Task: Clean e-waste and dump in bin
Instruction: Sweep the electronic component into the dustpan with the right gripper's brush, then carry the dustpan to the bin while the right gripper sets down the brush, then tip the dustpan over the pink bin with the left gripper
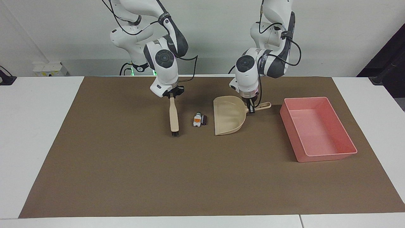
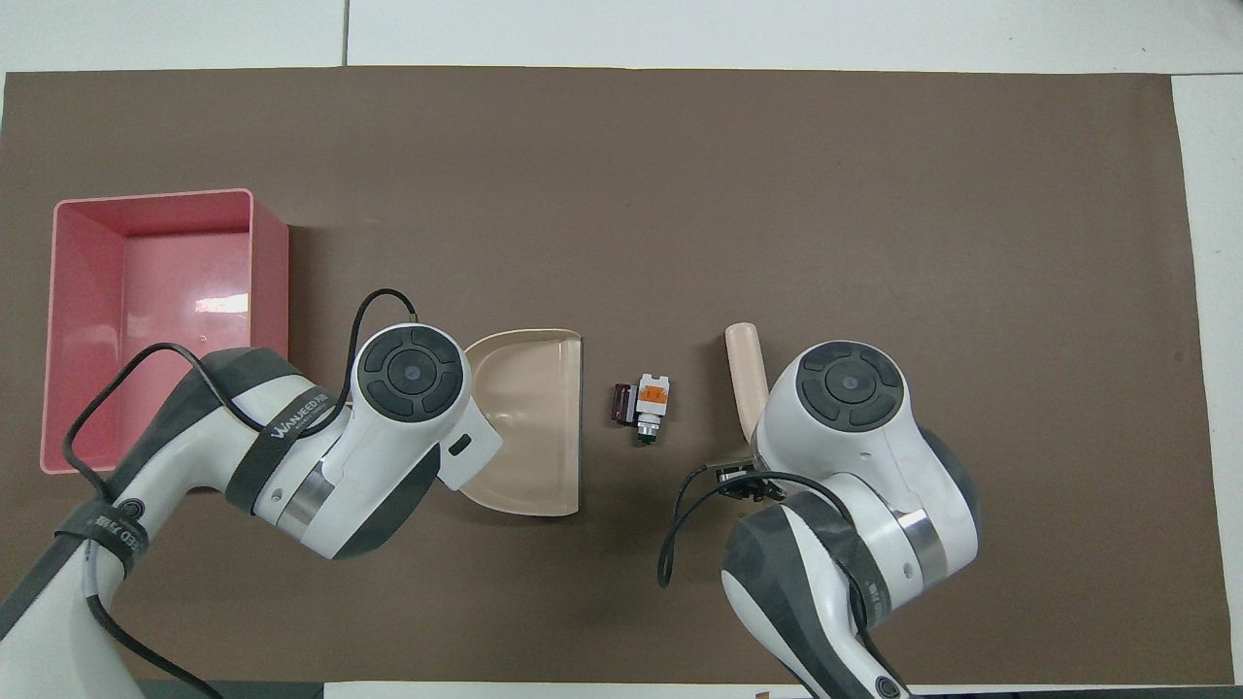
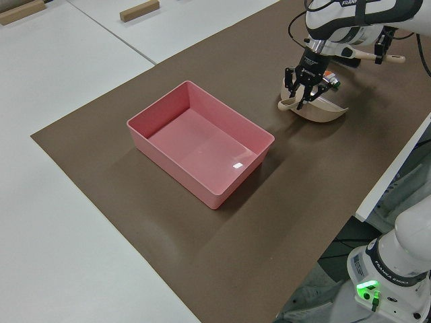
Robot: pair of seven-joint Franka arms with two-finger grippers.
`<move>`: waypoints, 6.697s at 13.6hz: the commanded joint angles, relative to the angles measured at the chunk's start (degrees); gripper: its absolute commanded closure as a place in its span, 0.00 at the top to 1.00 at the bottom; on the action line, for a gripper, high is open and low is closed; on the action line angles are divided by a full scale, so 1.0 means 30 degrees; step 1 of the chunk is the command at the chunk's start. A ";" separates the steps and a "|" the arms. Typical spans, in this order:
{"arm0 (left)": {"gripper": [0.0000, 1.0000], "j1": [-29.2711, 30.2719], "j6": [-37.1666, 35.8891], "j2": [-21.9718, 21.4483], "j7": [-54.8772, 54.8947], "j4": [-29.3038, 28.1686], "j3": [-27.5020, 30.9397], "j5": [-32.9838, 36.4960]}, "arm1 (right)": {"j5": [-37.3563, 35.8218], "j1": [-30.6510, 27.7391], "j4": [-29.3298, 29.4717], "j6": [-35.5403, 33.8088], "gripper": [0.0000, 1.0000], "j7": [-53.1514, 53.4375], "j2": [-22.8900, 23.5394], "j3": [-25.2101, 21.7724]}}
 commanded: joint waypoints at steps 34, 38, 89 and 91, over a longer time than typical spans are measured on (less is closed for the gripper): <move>0.00 0.0626 0.1230 -0.0308 -0.0361 -0.0660 0.0098 0.0308 | 0.5734 0.5601 0.7502 0.2960 0.00 0.7699 0.6858 0.0278; 0.00 0.0919 0.1785 -0.0279 -0.0244 -0.0748 0.0069 0.0220 | 0.5382 0.5601 0.7296 0.2142 0.00 0.7729 0.6800 0.0277; 0.00 1.0770 -0.6263 -0.0570 0.9512 0.8130 0.0070 0.8335 | -0.4316 -1.2651 -0.1053 -0.2168 0.21 -0.9791 -0.0495 0.0189; 0.00 0.9799 -0.6943 -0.0630 0.9483 0.7984 0.0011 0.6910 | -0.4316 -1.2681 -0.1112 -0.1994 0.50 -0.9791 -0.0495 0.0189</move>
